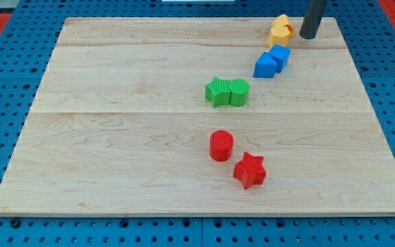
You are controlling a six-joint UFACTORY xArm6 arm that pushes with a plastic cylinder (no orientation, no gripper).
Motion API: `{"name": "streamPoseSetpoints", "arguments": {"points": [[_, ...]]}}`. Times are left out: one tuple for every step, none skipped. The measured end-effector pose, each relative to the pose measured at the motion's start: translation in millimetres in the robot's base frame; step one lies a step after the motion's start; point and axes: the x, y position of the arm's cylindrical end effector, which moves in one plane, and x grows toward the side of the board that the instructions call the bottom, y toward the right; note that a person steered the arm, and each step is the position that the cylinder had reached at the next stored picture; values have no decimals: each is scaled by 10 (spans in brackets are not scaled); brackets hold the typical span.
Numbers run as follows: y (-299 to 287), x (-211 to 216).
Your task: Push red circle towards red star
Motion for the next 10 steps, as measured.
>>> {"name": "streamPoseSetpoints", "arguments": {"points": [[43,237],[351,810],[317,1549],[481,2076],[102,2087],[-279,1997],[-1030,1974],[-1753,2130],[-1880,2335],[-1993,2366]]}}
